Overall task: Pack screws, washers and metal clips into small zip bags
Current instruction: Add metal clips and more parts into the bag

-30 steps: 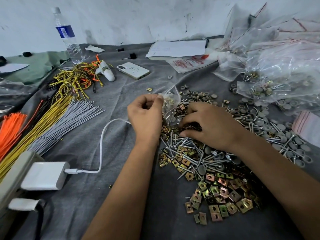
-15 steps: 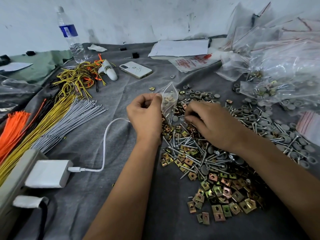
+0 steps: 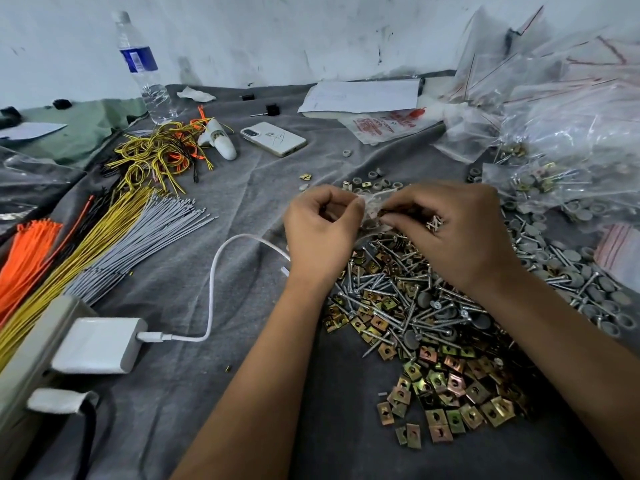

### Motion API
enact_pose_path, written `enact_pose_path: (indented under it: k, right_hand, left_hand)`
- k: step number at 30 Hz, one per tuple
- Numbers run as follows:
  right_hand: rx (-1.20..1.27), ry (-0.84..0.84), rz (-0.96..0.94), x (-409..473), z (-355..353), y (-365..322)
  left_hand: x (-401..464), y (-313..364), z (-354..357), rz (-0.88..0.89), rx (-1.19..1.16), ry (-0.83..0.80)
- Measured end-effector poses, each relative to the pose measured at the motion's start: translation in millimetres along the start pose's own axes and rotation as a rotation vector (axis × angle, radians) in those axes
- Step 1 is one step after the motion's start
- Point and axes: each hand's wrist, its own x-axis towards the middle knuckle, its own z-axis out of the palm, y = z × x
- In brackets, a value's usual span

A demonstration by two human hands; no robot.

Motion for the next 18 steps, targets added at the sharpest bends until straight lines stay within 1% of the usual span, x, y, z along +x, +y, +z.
enact_pose_path:
  k: [3,6,8,12,14,15,18]
  right_hand:
    - [-0.084,-0.020,-0.040,0.0,2.0,1.4]
    - [-0.126,-0.033,-0.029,0.0,4.6,1.1]
    - [-0.131,-0.015,-0.020,-0.1,4.1,1.3]
    - [-0.140,0.004,-0.032,-1.1,4.8,1.3]
    - [-0.127,-0.059,-0.041,-1.6,6.4,0.3]
    - [-0.122,-0.121,-0.044,-2.0,7.6,-0.3]
    - [-0.163,-0.374,-0.037,-3.3,13.6,-0.5]
  left_hand:
    - [-1.5,-0.8,0.7,0.004,-0.003,-0.076]
    - [-1.9,-0.6,0.9,-0.010,-0.013,-0.092]
    - [-0.8,-0.8,0.9,-0.039,-0.040,-0.057]
    - [1.7,-2.1,-0.4,-0.067,-0.070,0.071]
    - [3.2,-2.5,-1.5,-0.085,-0.096,0.154]
    - [4.3,-3.0,-2.2,-0.095,-0.109,0.202]
    - [7.7,-4.5,-4.9,-0.122,-0.133,0.313]
